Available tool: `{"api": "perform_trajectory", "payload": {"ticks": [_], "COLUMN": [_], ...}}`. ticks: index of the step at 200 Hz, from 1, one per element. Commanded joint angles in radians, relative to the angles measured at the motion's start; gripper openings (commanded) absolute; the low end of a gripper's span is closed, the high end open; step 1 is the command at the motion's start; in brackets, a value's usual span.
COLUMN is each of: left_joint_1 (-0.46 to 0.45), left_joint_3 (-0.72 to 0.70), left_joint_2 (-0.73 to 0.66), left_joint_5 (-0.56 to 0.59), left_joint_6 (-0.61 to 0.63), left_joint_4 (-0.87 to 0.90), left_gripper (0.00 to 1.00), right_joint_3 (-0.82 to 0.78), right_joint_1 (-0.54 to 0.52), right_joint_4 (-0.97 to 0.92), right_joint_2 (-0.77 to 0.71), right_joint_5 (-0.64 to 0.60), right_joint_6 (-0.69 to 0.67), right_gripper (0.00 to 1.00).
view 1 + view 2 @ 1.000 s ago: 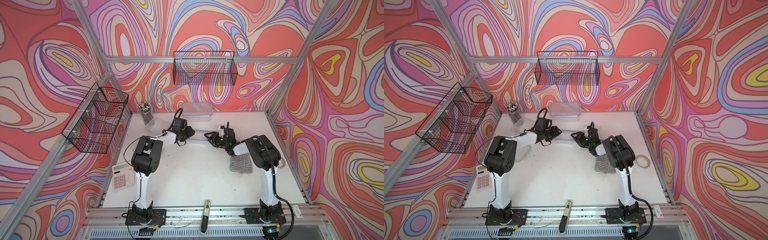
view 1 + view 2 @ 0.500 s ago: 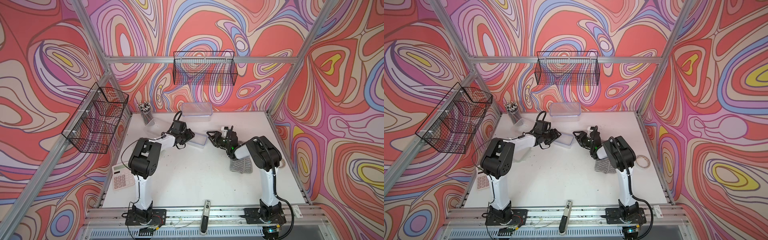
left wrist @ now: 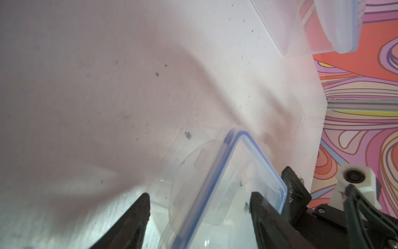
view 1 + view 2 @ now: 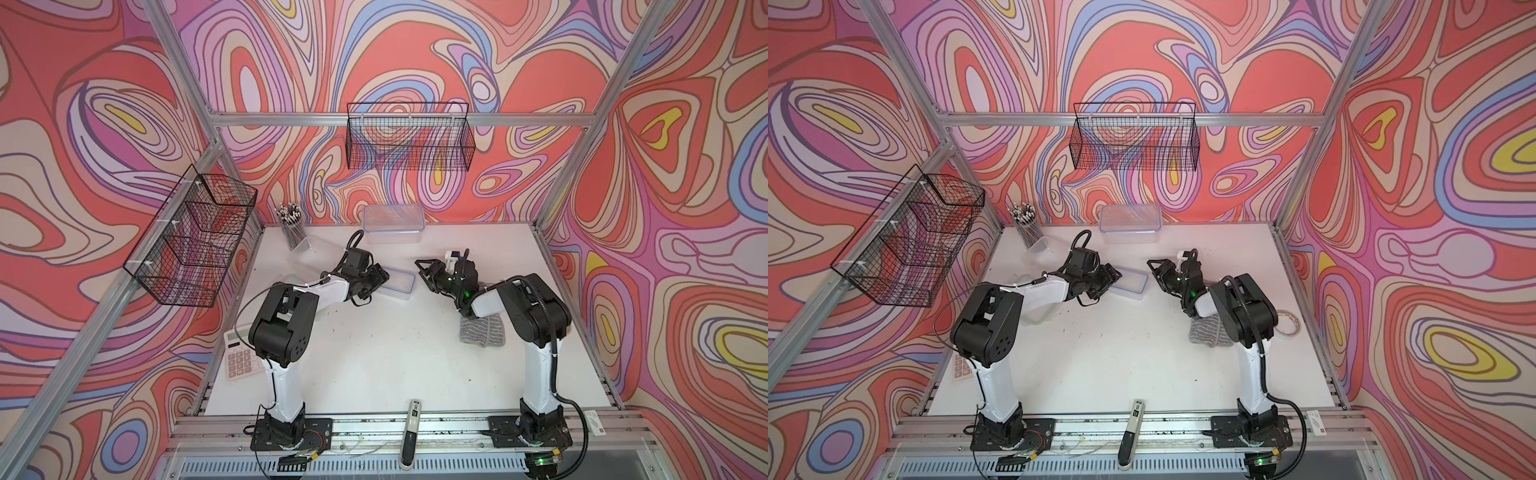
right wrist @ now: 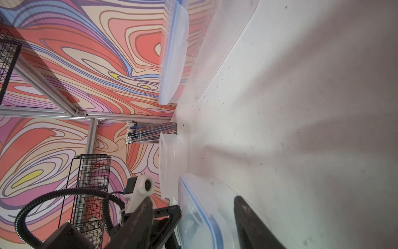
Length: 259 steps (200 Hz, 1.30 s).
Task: Wipe the insides of the lunch boxes
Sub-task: Move the lunch box to the center of the board.
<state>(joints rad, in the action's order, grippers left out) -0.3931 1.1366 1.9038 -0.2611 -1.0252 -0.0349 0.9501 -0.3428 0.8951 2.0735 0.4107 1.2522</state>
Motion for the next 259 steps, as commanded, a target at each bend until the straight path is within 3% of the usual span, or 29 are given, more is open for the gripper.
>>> {"api": "perform_trajectory", "payload": {"ticks": [1,19,56,82,123,204,223,259], "left_joint_1": [-0.013,-0.017,-0.026,-0.047,-0.110,-0.134,-0.138,-0.141], "left_joint_3": [-0.036,-0.053,-0.059,-0.082,-0.101,0.025,0.055,0.097], "left_joint_2": [-0.057,-0.081,-0.073,-0.051,-0.037,0.118,0.125,0.136], "left_joint_5": [0.023,0.012,-0.038,-0.092,-0.075,-0.055,-0.019,-0.052], "left_joint_6": [-0.061,-0.068,-0.085,-0.154,-0.241,-0.375,-0.391,-0.402], "left_joint_4": [-0.001,-0.018,-0.018,-0.095,-0.203,-0.346,-0.339,-0.367], "left_gripper": [0.92,0.94,0.87,0.83,0.79,0.71,0.69,0.68], "right_joint_3": [-0.020,-0.039,-0.130,-0.166,-0.185,-0.206,-0.213,-0.224], "right_joint_1": [-0.004,-0.004,-0.004,-0.004,-0.004,-0.004,-0.004,-0.004], "right_joint_4": [-0.100,-0.143,-0.142,-0.150,-0.179,-0.243,-0.232,-0.131], "right_joint_2": [-0.069,-0.105,-0.177,-0.216,-0.257,-0.341,-0.332,-0.269], "right_joint_5": [-0.023,-0.032,-0.052,-0.057,-0.065,-0.086,-0.085,-0.065], "right_joint_6": [-0.059,-0.078,-0.076,-0.078,-0.089,-0.120,-0.116,-0.068], "right_gripper": [0.66,0.67,0.67,0.66,0.66,0.65,0.64,0.63]}}
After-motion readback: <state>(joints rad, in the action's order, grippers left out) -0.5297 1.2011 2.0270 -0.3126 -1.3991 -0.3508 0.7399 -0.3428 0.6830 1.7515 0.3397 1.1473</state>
